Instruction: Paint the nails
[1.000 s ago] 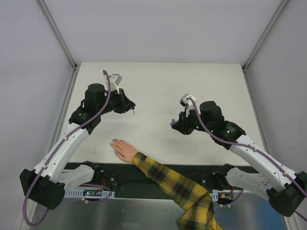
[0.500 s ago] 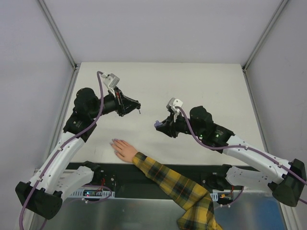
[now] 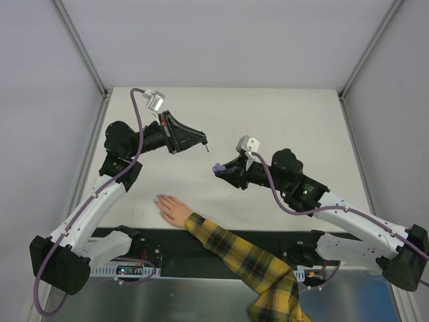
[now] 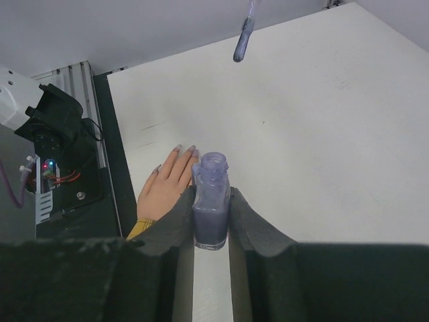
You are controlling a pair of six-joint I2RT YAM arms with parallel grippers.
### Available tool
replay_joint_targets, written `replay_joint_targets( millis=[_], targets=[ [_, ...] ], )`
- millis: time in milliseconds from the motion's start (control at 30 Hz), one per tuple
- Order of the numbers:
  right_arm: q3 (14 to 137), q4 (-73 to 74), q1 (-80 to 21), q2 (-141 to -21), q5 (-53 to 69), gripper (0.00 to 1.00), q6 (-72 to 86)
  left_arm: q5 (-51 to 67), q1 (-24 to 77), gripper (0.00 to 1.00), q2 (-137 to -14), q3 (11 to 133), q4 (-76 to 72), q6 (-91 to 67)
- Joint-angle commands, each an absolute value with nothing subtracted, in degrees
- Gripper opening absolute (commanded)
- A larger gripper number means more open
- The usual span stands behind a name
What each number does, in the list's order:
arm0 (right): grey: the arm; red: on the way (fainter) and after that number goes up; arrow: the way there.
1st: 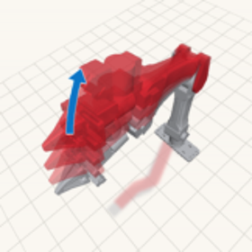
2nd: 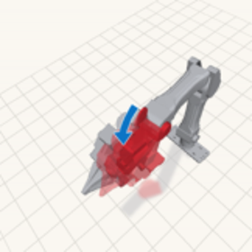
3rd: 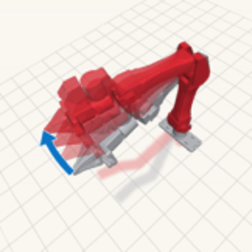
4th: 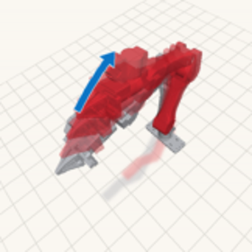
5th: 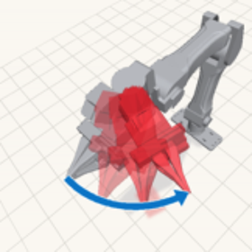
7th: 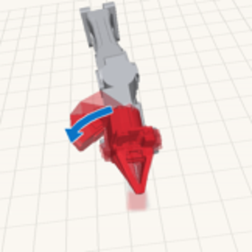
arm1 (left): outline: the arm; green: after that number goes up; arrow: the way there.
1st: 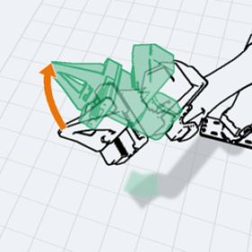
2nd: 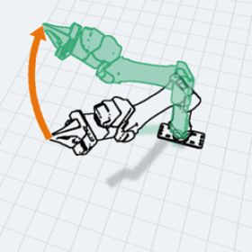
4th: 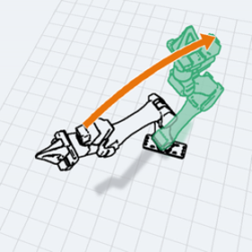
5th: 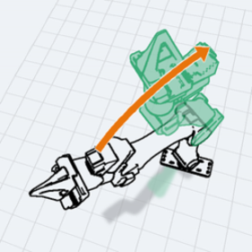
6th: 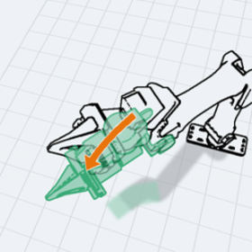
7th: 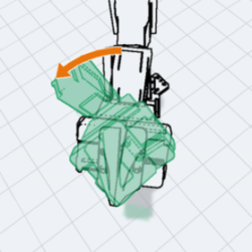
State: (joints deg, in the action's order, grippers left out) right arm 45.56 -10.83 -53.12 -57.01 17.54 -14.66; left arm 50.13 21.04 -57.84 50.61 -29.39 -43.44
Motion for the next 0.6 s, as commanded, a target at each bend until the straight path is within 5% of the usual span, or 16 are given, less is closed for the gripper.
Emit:
replay_joint_targets(
  millis=[0, 567],
  targets=[
    [45.3, -16.8, -53.4, -53.8, 17.7, 0.01, -16.3, 51.7, 22.5, 0.00, -58.4, 52.4, -38.8, -47.7],
    [47.2, -19.4, -53.4, -55.6, 18.0, 0.00, -15.6, 53.1, 25.3, 0.00, -58.5, 50.2, -38.9, -43.6]
  ],
)
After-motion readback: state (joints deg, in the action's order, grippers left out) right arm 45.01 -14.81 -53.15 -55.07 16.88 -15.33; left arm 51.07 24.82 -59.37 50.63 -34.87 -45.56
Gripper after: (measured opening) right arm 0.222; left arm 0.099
